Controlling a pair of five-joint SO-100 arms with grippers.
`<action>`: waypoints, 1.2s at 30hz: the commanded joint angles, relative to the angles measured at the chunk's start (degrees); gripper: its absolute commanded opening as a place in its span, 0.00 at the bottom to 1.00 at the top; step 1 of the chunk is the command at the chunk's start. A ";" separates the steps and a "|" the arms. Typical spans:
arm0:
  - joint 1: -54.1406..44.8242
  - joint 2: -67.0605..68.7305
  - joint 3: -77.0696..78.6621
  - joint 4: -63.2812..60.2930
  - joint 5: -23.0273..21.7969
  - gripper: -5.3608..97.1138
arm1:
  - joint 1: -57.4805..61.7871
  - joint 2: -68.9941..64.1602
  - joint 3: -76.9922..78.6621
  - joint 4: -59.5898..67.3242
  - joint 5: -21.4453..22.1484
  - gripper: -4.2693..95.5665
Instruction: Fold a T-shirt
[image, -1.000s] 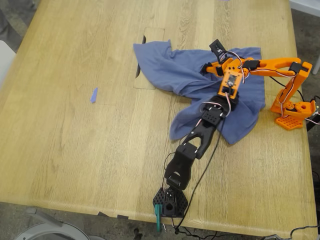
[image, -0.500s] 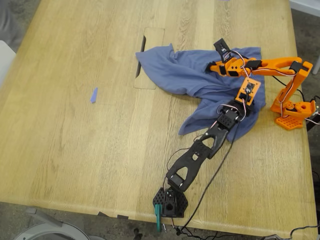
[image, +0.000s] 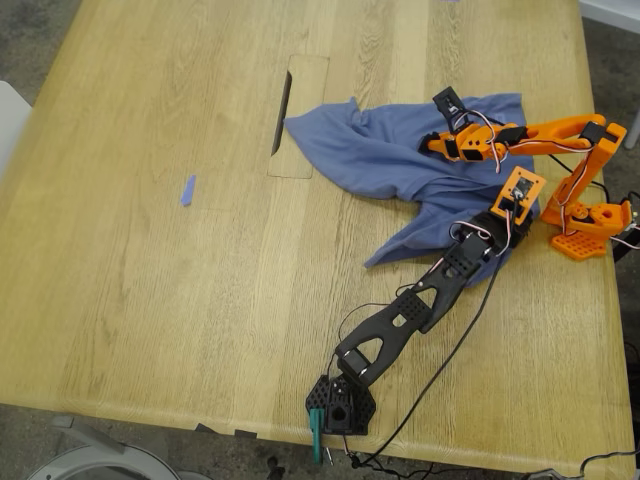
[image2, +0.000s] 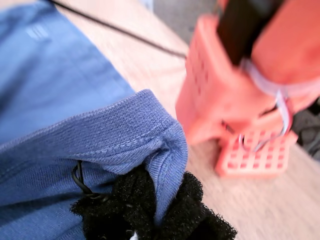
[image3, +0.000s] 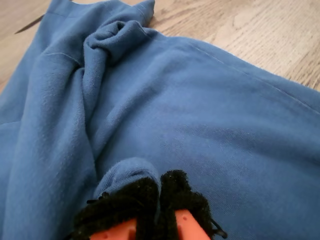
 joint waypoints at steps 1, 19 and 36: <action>7.91 2.20 -6.42 -0.79 0.09 0.05 | 0.53 3.34 0.18 -1.32 0.09 0.04; 4.57 -0.79 -6.06 7.91 8.44 0.71 | 0.26 6.24 4.75 -1.41 0.00 0.04; 0.79 -3.43 -2.81 4.92 18.98 0.80 | -1.14 5.80 4.75 -1.23 -0.18 0.04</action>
